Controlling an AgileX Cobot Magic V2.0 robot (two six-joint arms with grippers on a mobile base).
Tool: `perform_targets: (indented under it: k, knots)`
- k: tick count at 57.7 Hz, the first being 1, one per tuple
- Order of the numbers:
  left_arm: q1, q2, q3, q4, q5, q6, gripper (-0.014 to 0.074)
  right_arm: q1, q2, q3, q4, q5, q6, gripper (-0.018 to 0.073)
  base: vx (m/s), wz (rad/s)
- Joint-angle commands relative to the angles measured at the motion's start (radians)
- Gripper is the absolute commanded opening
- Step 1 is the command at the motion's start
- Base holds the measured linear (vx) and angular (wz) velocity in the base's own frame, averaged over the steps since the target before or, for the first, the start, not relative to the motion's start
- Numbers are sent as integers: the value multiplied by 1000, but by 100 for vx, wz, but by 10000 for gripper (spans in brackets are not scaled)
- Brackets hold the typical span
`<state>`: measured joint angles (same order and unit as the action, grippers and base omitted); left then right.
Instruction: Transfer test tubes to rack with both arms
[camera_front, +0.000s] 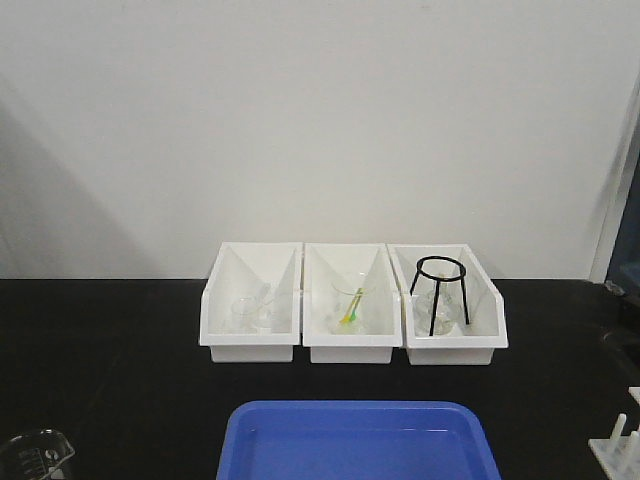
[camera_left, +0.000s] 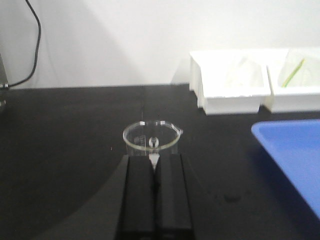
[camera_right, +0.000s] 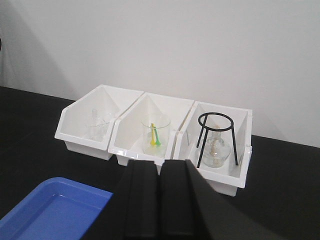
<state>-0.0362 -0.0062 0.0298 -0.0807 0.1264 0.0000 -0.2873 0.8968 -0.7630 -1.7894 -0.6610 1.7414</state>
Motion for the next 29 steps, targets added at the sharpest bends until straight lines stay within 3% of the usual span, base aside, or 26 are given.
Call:
perform_targets:
  k: [1,29]
  knots:
    - [3,-12,28,-2,-109,-31,-20,-4,-8,-32,7,17,-1,-7,0,0]
    - [3,-12,28,0,-109,-31,-20,-4,-8,-32,8,17,-1,-7,0,0]
